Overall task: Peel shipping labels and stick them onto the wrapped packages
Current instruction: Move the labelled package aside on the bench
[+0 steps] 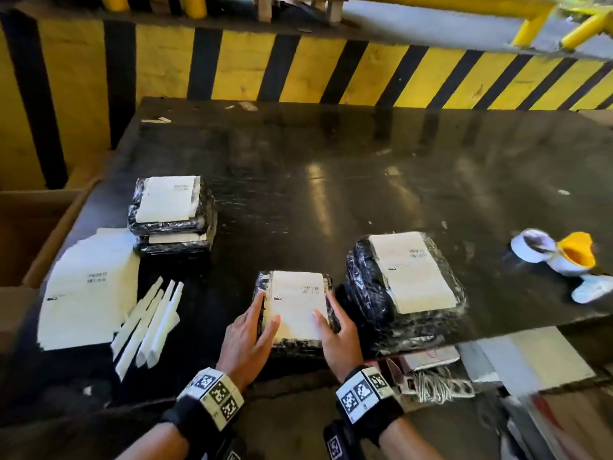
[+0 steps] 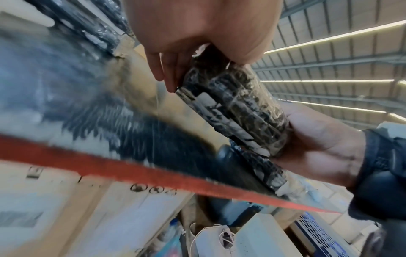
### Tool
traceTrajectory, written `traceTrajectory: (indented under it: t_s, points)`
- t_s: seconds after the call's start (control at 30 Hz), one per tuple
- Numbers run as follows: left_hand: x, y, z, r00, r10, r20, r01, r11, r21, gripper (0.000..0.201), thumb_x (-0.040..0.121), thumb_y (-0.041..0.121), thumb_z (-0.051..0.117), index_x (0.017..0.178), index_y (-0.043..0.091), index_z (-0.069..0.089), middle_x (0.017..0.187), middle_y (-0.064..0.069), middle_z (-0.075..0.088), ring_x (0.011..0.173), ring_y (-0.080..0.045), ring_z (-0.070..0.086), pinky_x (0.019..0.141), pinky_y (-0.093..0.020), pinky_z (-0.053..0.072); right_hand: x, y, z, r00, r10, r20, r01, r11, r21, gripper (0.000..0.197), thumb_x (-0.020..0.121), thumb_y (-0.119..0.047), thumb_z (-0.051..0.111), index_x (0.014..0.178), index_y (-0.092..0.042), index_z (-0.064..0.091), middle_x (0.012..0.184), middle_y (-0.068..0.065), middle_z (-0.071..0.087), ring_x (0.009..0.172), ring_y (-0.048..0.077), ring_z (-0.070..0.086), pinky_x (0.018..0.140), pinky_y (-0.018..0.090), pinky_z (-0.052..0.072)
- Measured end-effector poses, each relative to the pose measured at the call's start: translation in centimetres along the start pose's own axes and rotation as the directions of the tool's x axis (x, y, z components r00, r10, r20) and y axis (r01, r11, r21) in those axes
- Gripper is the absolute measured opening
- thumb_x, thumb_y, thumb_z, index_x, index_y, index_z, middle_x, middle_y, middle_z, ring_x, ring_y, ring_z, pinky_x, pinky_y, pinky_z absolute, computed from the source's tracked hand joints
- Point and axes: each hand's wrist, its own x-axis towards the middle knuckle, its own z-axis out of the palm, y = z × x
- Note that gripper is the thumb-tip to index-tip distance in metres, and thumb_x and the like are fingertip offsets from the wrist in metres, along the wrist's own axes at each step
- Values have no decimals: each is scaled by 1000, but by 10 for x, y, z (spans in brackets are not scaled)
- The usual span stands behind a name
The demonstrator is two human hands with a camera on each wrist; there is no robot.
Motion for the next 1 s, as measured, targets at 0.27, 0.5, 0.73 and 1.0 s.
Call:
traceTrajectory:
  t_s: [0.27, 0.5, 0.73, 1.0]
  points:
    - [-11, -6, 34, 992, -109, 66, 99, 985, 140, 85, 77, 70, 14, 149, 29, -7, 156, -2, 23, 142, -23, 21, 114, -38, 15, 10, 15, -22, 981, 13, 194, 25, 981, -190, 60, 94, -25, 55, 148, -25, 27, 144, -8, 44, 129, 1, 42, 109, 25, 35]
    - [2, -6, 47, 987, -136, 90, 112, 967, 231, 72, 95, 57, 24, 147, 30, -19, 159, 4, 9, 146, -20, 7, 116, -44, 11, 21, 10, -27, 970, -43, 238, 144, 893, -427, 58, 99, -26, 44, 150, -19, 18, 158, 0, 16, 145, 12, 15, 112, 17, 10]
    - [6, -6, 47, 982, -143, 123, 106, 957, 270, 73, 95, 58, 23, 146, 30, -21, 159, 4, 8, 146, -20, 4, 116, -43, 9, 19, 1, -29, 957, -75, 281, 238, 757, -608, 52, 101, -26, 35, 150, -15, 21, 160, 4, -6, 146, 17, 11, 109, 16, 17]
    - [-3, -10, -8, 993, -62, 97, 26, 942, 335, 99, 68, 82, 1, 150, 28, 7, 157, 8, 19, 145, -11, 10, 117, -34, 12, 24, -30, 26, 867, -306, 393, 497, 568, -656, 46, 90, -21, 46, 135, -10, 49, 153, 13, 29, 143, 27, 23, 115, 30, 7]
